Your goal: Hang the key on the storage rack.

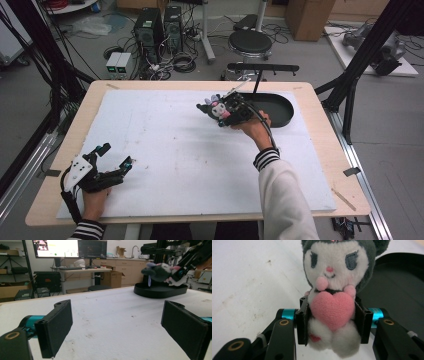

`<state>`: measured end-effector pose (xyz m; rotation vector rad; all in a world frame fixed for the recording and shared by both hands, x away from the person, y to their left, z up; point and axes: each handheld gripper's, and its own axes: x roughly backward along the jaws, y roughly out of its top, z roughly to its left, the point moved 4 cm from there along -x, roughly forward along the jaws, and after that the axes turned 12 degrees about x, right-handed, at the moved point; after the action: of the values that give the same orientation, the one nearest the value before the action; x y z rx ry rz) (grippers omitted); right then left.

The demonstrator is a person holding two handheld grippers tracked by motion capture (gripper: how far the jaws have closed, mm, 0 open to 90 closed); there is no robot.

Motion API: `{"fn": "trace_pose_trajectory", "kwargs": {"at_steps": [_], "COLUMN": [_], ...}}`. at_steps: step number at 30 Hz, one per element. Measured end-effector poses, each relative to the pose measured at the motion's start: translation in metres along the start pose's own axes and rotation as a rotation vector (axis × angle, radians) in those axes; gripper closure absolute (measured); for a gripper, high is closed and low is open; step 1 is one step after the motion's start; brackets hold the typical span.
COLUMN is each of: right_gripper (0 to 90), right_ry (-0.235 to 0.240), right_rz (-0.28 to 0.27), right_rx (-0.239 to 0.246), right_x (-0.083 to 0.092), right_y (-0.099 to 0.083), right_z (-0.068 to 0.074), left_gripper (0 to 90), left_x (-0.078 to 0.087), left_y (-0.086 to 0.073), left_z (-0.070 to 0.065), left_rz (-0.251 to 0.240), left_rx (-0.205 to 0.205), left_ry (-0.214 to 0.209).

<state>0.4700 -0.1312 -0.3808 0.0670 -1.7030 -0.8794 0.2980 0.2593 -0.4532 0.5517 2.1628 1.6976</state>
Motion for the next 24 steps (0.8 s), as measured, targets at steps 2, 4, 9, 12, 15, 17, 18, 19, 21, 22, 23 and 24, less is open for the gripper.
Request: {"fn": "trace_pose_trajectory", "kwargs": {"at_steps": [2, 4, 9, 12, 15, 17, 18, 19, 21, 22, 23, 24], "right_gripper": [55.6, 55.6, 55.6, 55.5, 55.4, 55.4, 55.4, 55.3, 55.4, 55.3, 55.3, 55.3], "right_ry": [-0.015, -0.027, -0.057, -0.085, -0.11, -0.118, -0.124, -0.129, -0.139, -0.15, -0.158, -0.161], "right_rz": [-0.018, -0.036, -0.082, -0.109, -0.131, -0.137, -0.143, -0.143, -0.154, -0.157, -0.167, -0.175], "right_rx": [-0.008, -0.022, -0.047, -0.069, -0.072, -0.069, -0.069, -0.071, -0.071, -0.071, -0.078, -0.086], "right_x": [0.009, 0.018, 0.037, 0.047, 0.055, 0.056, 0.058, 0.059, 0.062, 0.063, 0.065, 0.066], "right_y": [-0.003, -0.007, -0.019, -0.028, -0.031, -0.031, -0.032, -0.033, -0.034, -0.034, -0.035, -0.035], "right_z": [-0.003, -0.006, -0.015, -0.021, -0.026, -0.027, -0.028, -0.028, -0.03, -0.031, -0.032, -0.033], "left_gripper": [10.7, 10.7, 10.7, 10.7, 10.7, 10.7, 10.7, 10.7, 10.7, 10.7, 10.7, 10.7], "left_x": [0.0, 0.0, 0.0, 0.0, 0.0, 0.0, 0.0, 0.0, 0.0, 0.0, 0.0, 0.0], "left_y": [0.0, 0.0, 0.0, 0.0, 0.0, 0.0, 0.0, 0.0, 0.0, 0.0, 0.0, 0.0], "left_z": [0.0, 0.0, 0.0, 0.0, 0.0, 0.0, 0.0, 0.0, 0.0, 0.0, 0.0, 0.0], "left_rz": [-0.001, 0.0, 0.0, 0.0, -0.001, 0.0, -0.001, -0.001, -0.001, -0.001, -0.001, -0.001], "left_rx": [-0.003, -0.004, -0.004, -0.004, -0.004, -0.005, -0.005, -0.005, -0.005, -0.005, -0.005, -0.005], "left_ry": [0.0, -0.001, -0.001, 0.0, 0.0, 0.0, 0.0, 0.0, 0.0, 0.0, 0.0, 0.0]}}
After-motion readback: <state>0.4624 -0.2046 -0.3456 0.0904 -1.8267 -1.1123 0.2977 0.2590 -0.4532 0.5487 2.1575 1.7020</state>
